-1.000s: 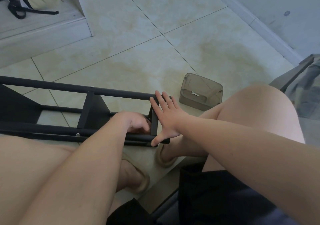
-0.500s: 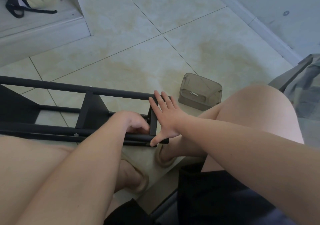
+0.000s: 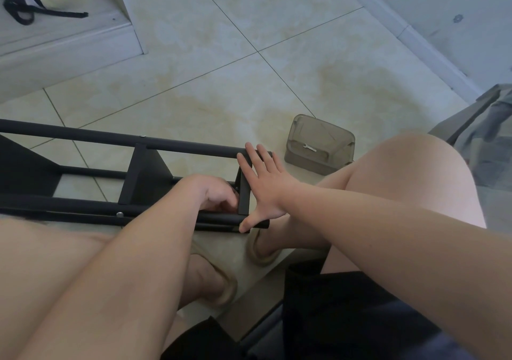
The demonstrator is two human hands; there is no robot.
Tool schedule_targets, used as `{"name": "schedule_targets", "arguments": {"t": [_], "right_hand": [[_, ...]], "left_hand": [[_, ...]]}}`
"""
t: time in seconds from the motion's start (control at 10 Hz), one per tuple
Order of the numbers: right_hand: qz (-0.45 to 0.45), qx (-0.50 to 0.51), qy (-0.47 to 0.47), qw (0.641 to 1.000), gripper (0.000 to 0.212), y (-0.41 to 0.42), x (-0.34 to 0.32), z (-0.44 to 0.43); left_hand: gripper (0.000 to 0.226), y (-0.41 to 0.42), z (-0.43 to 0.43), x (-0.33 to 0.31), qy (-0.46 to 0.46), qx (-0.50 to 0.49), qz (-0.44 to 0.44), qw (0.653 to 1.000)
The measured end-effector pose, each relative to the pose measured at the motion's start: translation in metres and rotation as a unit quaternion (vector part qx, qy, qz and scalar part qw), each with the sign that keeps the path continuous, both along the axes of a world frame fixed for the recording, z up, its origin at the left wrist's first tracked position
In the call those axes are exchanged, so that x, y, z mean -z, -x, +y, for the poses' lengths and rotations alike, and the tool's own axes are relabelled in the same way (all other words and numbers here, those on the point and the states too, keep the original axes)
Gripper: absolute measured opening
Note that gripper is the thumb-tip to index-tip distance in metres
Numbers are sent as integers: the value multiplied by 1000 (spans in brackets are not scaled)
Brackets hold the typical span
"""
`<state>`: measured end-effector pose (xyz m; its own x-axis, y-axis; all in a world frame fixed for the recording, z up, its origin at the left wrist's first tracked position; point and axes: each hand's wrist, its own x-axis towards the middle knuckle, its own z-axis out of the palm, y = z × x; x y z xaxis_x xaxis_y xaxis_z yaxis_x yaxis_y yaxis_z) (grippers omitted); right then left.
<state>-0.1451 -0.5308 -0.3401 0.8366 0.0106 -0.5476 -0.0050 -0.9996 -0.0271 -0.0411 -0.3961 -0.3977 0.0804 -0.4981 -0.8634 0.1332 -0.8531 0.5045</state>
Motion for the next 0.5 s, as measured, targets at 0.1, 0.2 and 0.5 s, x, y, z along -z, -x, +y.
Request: {"name": "schedule_targets", "arguments": {"t": [0.1,0.2,0.5], "right_hand": [[0,1,-1,1000,158,0,0,0],[0,-1,1,1000,158,0,0,0],[-1,-1,5,1000,158,0,0,0]], "left_hand": [[48,0,0,1,3,-2,1,1000],[43,0,0,0,-2,3,18,1000],[21,0,0,-4,-26,25,24,999]]}}
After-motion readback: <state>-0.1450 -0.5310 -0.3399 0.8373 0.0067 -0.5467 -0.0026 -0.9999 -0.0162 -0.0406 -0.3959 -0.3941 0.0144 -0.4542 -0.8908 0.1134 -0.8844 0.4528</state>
